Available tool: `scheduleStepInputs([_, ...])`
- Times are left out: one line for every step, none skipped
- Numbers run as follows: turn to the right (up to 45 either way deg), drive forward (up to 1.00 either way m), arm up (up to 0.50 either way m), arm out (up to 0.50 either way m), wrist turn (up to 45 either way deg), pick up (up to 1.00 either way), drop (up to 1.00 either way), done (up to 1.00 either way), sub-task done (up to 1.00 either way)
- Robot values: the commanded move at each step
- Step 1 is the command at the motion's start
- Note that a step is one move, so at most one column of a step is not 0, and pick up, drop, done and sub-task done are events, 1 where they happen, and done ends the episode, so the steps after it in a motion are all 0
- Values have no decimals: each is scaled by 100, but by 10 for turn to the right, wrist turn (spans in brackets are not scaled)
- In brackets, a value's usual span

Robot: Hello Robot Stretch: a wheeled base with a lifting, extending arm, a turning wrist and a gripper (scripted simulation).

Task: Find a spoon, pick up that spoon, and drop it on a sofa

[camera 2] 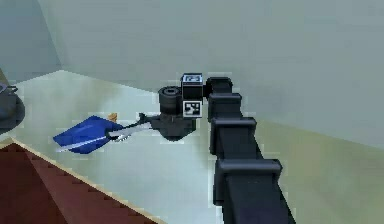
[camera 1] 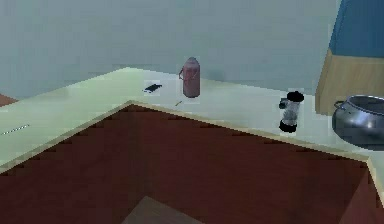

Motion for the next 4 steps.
scheduleStepInputs([0,0,0,0,-450,0,0,0,0])
scheduleStepInputs([0,0,0,0,-390,0,0,0,0])
scheduleStepInputs([0,0,0,-20,0,0,0,0,0])
scheduleStepInputs([-450,0,0,0,0,0,0,0,0])
